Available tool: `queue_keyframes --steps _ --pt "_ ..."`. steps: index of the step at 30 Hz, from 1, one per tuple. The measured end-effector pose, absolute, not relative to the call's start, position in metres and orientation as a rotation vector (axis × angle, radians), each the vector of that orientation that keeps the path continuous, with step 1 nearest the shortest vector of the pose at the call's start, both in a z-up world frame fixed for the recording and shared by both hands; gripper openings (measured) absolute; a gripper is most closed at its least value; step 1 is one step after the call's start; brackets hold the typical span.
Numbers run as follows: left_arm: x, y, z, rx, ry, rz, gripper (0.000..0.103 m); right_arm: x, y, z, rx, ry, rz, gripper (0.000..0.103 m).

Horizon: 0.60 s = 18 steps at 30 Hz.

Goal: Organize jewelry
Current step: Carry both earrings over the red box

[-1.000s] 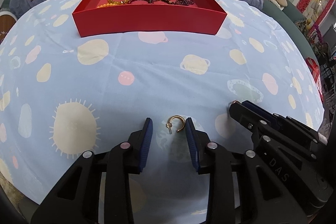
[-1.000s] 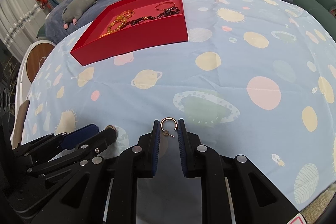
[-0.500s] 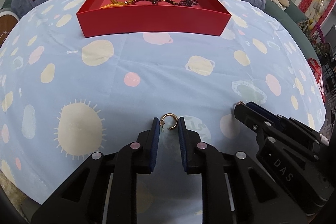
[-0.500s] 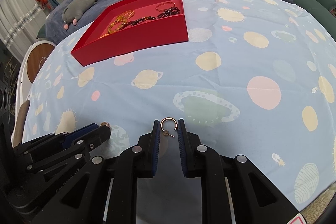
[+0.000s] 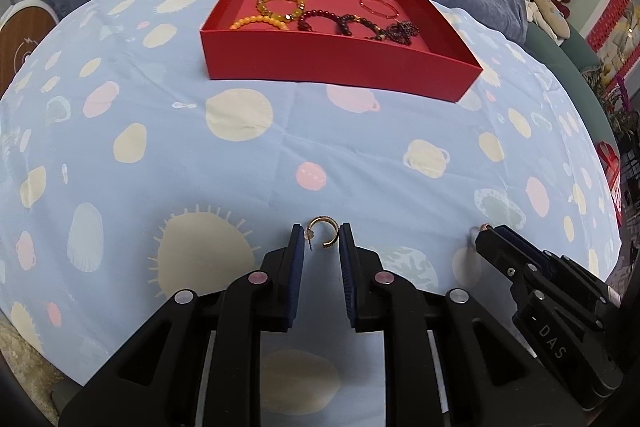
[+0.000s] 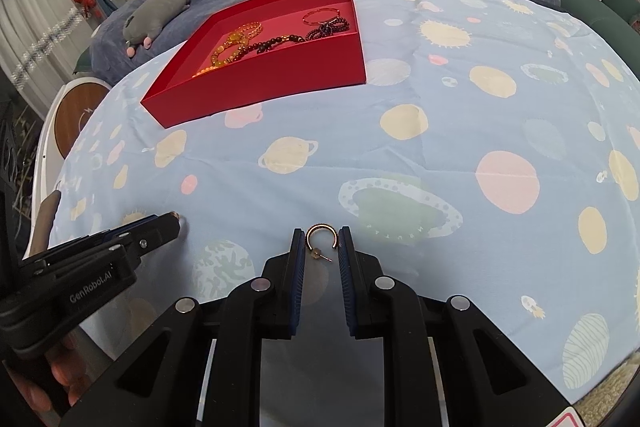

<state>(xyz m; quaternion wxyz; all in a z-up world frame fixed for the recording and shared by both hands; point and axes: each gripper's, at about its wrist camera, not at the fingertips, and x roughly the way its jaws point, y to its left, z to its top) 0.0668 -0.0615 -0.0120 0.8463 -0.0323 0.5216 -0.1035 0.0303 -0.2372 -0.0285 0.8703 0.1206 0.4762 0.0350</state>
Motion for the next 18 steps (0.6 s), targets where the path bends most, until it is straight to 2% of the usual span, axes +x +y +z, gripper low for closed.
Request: queue_keyframes --steps 18 --pt "0.09 -0.043 -0.003 -0.084 1.082 -0.191 0.017 0.047 -0.226 -0.02 0.262 0.978 0.118 0.016"
